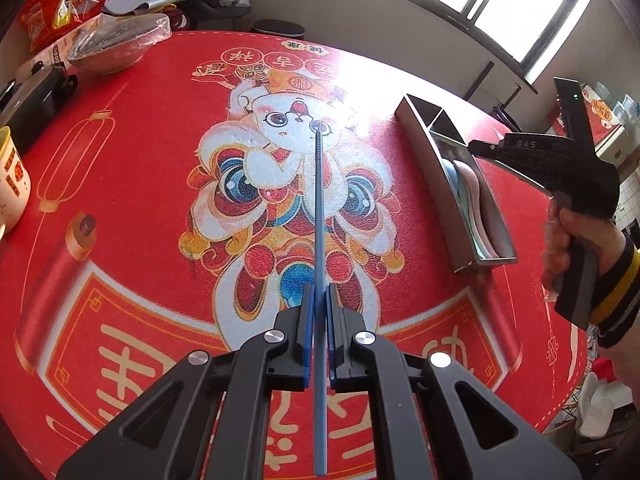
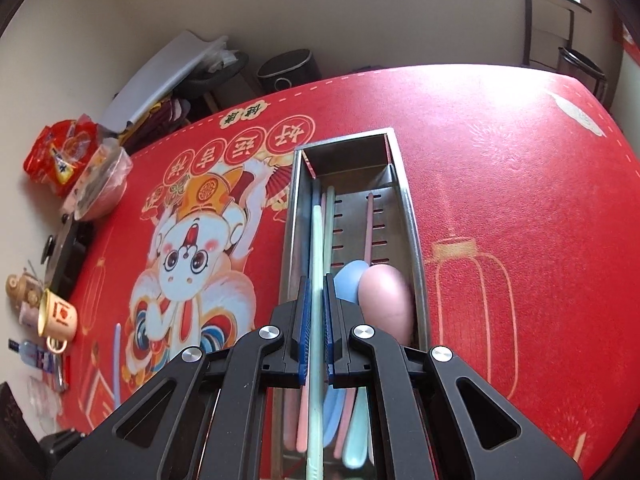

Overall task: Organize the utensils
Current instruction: 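Lower the mint chopstick into the steel tray and open the right gripper, then lower the blue chopstick into the steel tray and open the left gripper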

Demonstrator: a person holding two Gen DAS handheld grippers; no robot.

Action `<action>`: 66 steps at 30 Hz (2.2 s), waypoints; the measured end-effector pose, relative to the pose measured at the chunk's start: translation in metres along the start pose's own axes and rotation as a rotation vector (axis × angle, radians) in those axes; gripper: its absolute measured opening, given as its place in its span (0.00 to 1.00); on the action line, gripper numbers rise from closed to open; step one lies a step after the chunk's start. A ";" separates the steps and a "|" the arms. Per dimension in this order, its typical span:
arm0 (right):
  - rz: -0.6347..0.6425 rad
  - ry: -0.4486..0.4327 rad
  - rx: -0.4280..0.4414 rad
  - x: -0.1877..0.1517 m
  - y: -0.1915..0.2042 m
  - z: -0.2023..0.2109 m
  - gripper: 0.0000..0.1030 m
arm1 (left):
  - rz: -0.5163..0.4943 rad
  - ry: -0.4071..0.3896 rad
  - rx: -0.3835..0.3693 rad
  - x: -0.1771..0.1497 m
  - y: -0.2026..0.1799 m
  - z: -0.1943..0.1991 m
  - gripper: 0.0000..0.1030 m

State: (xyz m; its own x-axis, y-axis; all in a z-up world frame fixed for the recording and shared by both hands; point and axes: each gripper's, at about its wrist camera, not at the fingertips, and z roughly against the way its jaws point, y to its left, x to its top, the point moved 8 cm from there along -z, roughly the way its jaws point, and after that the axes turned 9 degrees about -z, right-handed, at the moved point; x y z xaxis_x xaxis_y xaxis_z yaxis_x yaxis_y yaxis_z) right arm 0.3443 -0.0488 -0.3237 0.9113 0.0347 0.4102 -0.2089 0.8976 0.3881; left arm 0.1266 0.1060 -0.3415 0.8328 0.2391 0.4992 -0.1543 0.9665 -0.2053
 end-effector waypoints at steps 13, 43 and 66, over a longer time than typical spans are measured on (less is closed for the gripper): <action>-0.082 0.134 -0.004 -0.011 -0.006 -0.032 0.06 | 0.041 -0.050 -0.008 0.027 -0.021 0.009 0.05; 0.032 0.009 0.051 -0.047 -0.035 0.067 0.84 | -0.049 -0.044 -0.019 0.039 -0.087 0.008 0.05; -0.007 -0.007 0.017 -0.063 -0.097 0.087 0.85 | -0.044 -0.029 -0.068 0.073 -0.128 -0.023 0.05</action>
State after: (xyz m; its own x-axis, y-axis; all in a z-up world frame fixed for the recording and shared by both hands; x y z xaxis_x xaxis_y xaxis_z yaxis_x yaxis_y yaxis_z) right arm 0.2766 -0.1759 -0.3157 0.9103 0.0250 0.4133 -0.2085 0.8901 0.4053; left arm 0.2193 -0.0021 -0.2986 0.8223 0.2003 0.5326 -0.0807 0.9676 -0.2393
